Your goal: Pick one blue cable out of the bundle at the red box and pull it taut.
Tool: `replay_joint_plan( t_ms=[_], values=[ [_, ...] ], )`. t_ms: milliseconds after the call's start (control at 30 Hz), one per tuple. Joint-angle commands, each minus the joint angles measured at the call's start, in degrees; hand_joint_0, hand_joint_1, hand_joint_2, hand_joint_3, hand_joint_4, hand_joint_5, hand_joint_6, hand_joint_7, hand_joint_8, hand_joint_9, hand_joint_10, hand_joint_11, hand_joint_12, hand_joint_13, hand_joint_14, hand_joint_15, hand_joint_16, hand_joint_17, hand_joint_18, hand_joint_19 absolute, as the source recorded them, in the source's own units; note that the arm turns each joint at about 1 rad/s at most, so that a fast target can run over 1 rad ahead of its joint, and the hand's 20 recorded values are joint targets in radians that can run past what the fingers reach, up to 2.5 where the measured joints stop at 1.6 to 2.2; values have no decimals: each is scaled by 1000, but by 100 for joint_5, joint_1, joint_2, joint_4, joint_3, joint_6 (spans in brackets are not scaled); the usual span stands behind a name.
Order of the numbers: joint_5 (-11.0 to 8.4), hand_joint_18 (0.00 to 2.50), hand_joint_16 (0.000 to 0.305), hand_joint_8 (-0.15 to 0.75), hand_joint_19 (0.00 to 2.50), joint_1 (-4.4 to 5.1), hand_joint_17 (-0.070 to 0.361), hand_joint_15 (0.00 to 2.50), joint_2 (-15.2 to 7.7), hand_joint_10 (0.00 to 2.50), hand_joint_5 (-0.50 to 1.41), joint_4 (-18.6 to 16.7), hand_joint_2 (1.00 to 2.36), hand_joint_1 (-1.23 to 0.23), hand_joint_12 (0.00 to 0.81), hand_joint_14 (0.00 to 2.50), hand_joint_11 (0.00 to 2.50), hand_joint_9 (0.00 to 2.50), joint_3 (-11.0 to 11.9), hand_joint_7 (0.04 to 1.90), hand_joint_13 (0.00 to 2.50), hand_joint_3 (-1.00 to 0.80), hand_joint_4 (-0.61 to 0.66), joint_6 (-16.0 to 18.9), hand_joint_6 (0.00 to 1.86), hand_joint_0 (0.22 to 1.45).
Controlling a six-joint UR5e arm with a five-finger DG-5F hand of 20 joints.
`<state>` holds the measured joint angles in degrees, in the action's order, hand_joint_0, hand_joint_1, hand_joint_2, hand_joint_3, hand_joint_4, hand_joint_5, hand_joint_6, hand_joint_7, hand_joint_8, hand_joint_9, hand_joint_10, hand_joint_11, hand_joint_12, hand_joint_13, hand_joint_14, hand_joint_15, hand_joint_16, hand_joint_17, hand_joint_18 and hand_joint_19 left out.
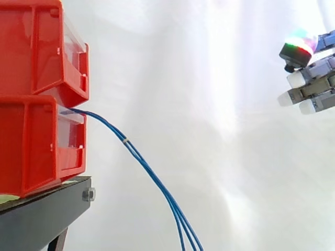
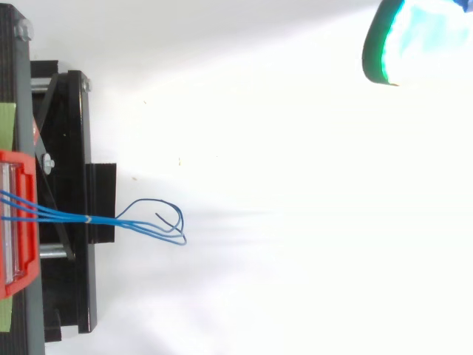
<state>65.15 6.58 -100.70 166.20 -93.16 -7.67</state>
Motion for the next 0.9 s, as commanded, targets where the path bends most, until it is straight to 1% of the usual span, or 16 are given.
replay_joint_plan(
  t_ms=[0,167,333,367,433,467,500,533,567,667,700,733,800,833,867],
  values=[
    [-55,123,65,331,183,1,147,65,-28,10,-136,-43,1000,-739,401,2,467,424,0,1162,135,-500,242,-33,502,522],
    [-90,126,65,330,174,1,146,67,-98,12,-136,-123,1000,-750,400,2,468,421,0,1195,134,-500,221,-33,502,527],
    [-116,133,64,328,172,1,145,67,-98,12,-133,-123,1000,-765,399,1,469,417,0,1242,136,-500,205,-51,501,535],
    [-125,133,64,327,173,10,144,71,-125,10,-132,-123,1000,-768,398,2,470,417,0,1250,135,-496,196,-77,501,539],
    [-142,130,63,324,169,10,142,62,-213,12,-132,-131,1007,-774,393,2,465,413,0,1286,134,-401,183,-86,500,557],
    [-125,130,63,324,168,10,142,63,-345,10,-132,-131,1008,-774,393,0,462,413,0,1292,134,-383,181,-86,500,561],
    [-125,131,63,323,169,10,142,63,-345,10,-132,-131,1009,-774,393,2,465,411,0,1293,133,-369,177,-86,500,561],
    [-125,130,63,323,173,10,142,62,-415,12,-134,-149,1011,-771,392,2,464,410,0,1289,133,-356,176,-77,503,564],
    [-125,130,63,322,174,10,142,59,-520,12,-134,-298,1009,-770,392,0,463,410,0,1286,134,-360,178,-77,504,566],
    [-142,134,63,325,185,10,142,66,-573,10,-136,-544,1006,-758,394,2,475,410,0,1273,134,-414,195,-103,502,553],
    [-195,135,63,326,180,10,143,71,-643,10,-136,-852,1005,-757,395,0,475,409,0,1267,135,-432,201,-112,501,550],
    [-213,137,64,328,184,1,144,71,-652,12,-135,-922,1002,-750,398,0,469,410,0,1256,137,-461,213,-112,500,541],
    [-248,139,64,333,190,1,144,71,-696,12,-135,-1010,1002,-741,399,2,467,412,0,1238,137,-463,228,-130,500,536],
    [-292,138,64,333,189,10,144,69,-705,12,-134,-1045,1003,-739,399,2,473,413,0,1222,138,-461,232,-200,501,534],
    [-389,140,64,334,190,10,144,69,-758,10,-135,-1054,1002,-735,399,2,474,415,0,1221,138,-465,233,-323,501,535]
  ],
)
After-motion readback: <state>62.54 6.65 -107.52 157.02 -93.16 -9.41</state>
